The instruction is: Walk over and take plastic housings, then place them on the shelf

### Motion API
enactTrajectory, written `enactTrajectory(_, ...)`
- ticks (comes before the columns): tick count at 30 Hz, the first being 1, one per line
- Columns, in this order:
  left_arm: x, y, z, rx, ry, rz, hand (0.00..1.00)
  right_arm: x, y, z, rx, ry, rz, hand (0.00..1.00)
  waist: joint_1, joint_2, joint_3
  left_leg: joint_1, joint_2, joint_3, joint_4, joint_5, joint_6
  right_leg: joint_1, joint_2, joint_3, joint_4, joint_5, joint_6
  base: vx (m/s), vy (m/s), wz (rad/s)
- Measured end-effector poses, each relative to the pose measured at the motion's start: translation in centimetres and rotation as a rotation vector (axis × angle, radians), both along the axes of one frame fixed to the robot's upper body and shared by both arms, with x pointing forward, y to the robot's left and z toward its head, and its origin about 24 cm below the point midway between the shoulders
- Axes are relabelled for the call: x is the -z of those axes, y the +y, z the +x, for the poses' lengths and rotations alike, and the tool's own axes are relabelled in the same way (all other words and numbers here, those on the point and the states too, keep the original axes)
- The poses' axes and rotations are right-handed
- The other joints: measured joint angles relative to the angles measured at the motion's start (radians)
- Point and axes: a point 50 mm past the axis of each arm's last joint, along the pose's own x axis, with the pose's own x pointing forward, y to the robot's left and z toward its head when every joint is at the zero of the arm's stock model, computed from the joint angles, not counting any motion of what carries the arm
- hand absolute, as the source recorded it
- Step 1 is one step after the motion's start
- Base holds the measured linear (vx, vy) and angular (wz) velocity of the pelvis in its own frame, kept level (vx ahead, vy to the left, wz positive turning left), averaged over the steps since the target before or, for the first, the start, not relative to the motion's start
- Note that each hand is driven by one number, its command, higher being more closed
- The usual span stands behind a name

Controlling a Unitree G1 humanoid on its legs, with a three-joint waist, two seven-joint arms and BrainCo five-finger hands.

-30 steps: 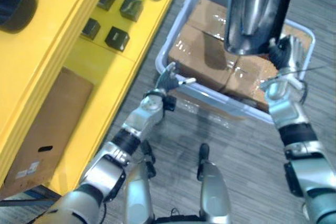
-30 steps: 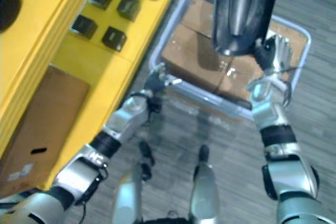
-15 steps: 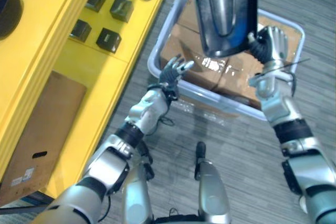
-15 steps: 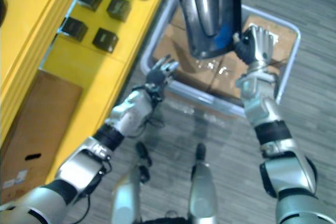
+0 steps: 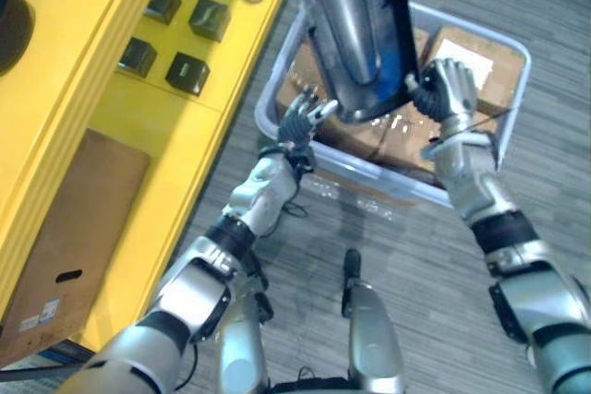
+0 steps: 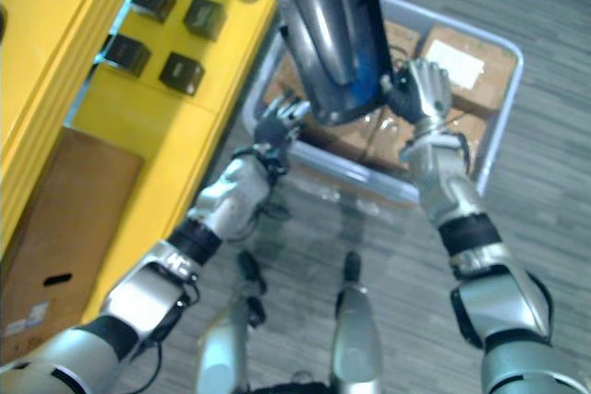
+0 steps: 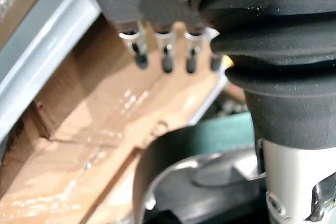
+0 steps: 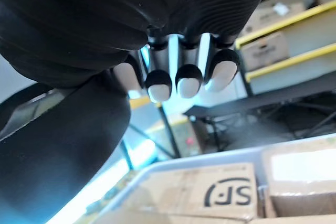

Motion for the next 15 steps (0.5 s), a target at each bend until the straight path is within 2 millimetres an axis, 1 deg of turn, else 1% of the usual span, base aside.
enactTrajectory(3, 0.0, 0.0, 0.0, -0.004, 0.0, 0.006, 0.0, 1.8, 0.2, -0.4, -0.025, 0.048, -0.004, 1.0, 0.0, -0.003, 0.0, 0.001, 0.0, -0.01, 0.001, 0.0, 0.0, 0.014, 0.0, -0.016, -0.008, 0.0, 0.0, 0.02, -0.001, 0.1)
enactTrajectory(8, 0.3, 0.3, 0.0, -0.031, 0.007, 0.026, 0.0, 3.8, 1.4, -0.9, -0.084, 0.102, -0.061, 1.0, -0.004, -0.005, 0.001, 0.001, -0.001, -0.021, 0.001, 0.0, 0.0, 0.023, 0.0, -0.021, -0.013, 0.0, 0.0, 0.01, 0.0, 0.03)
enactTrajectory(11, 0.7, 0.6, 0.0, -0.048, 0.013, 0.043, 0.0, 4.4, 2.0, -1.2, -0.121, 0.12, -0.064, 1.0, -0.008, -0.012, 0.001, 0.001, -0.001, -0.022, 0.001, 0.0, 0.0, 0.026, 0.001, -0.022, -0.017, 0.0, 0.0, 0.01, 0.001, 0.02)
enactTrajectory(12, 0.8, 0.7, 0.0, -0.052, 0.014, 0.045, 0.0, 4.6, 2.1, -1.4, -0.128, 0.12, -0.063, 1.0, -0.008, -0.019, 0.0, 0.002, -0.001, -0.022, 0.001, 0.0, -0.001, 0.026, 0.001, -0.022, -0.017, 0.0, 0.0, 0.0, 0.0, 0.0)
enactTrajectory(13, 0.8, 0.8, 0.0, -0.054, 0.016, 0.045, 1.0, 4.7, 2.1, -1.5, -0.131, 0.123, -0.062, 1.0, -0.009, -0.023, -0.002, 0.002, -0.001, -0.022, 0.001, 0.0, -0.001, 0.026, 0.001, -0.022, -0.017, 0.0, 0.0, 0.0, 0.0, 0.0)
enactTrajectory(15, 1.0, 0.9, 0.0, -0.058, 0.017, 0.044, 1.0, 5.3, 2.1, -1.8, -0.144, 0.145, -0.064, 1.0, -0.012, -0.035, -0.003, 0.002, -0.001, -0.022, 0.001, 0.0, -0.001, 0.027, 0.001, -0.022, -0.018, 0.0, 0.0, 0.0, 0.0, 0.0)
